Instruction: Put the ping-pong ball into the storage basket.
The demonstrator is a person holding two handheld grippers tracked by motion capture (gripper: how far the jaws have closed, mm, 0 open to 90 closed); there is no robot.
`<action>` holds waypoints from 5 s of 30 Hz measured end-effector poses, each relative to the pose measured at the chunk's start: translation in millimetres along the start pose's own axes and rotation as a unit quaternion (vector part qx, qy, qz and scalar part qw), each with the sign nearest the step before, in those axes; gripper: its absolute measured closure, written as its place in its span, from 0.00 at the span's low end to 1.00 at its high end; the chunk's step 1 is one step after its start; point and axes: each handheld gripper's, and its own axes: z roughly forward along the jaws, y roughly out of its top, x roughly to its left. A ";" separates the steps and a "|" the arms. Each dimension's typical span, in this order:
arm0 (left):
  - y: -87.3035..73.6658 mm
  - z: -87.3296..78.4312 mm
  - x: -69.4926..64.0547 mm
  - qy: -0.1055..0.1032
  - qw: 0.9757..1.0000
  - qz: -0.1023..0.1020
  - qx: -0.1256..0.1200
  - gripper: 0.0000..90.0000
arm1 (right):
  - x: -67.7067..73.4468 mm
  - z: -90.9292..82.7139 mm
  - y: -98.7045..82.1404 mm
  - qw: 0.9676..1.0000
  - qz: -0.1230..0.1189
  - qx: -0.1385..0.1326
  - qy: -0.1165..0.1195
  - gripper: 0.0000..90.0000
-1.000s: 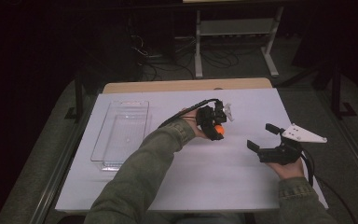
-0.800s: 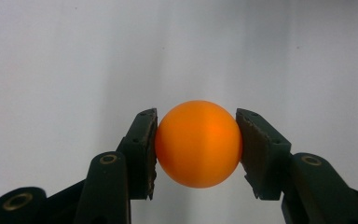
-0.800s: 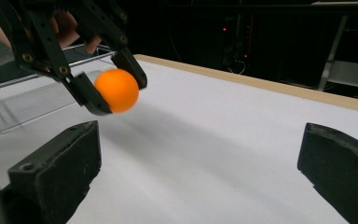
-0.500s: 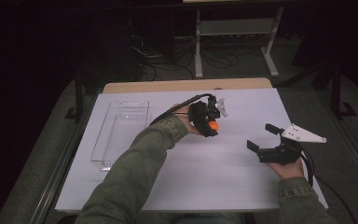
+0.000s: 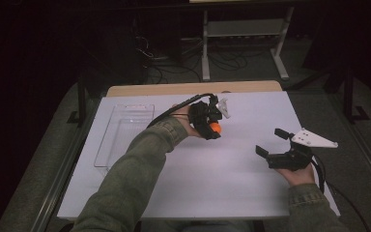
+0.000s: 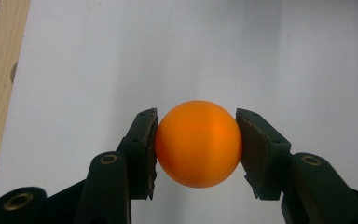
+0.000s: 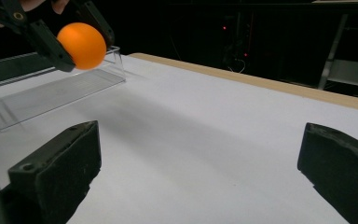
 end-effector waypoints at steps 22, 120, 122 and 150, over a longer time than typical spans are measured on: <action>-28.4 -43.1 2.5 0.018 1.000 -0.020 0.001 0.57 | 0.2 0.0 -0.5 1.000 0.000 0.004 0.000 0.00; -162.1 -124.0 -20.6 0.054 0.991 -0.095 0.084 0.57 | 1.7 0.9 -0.8 1.000 -0.004 0.010 0.001 0.00; -162.5 -122.1 -21.1 0.052 0.991 -0.095 0.084 0.57 | 1.7 0.9 -0.9 1.000 -0.004 0.011 0.001 0.00; -183.2 -93.9 -22.7 0.026 0.990 -0.116 0.080 0.57 | 1.6 1.1 -1.3 1.000 -0.006 0.014 0.001 0.00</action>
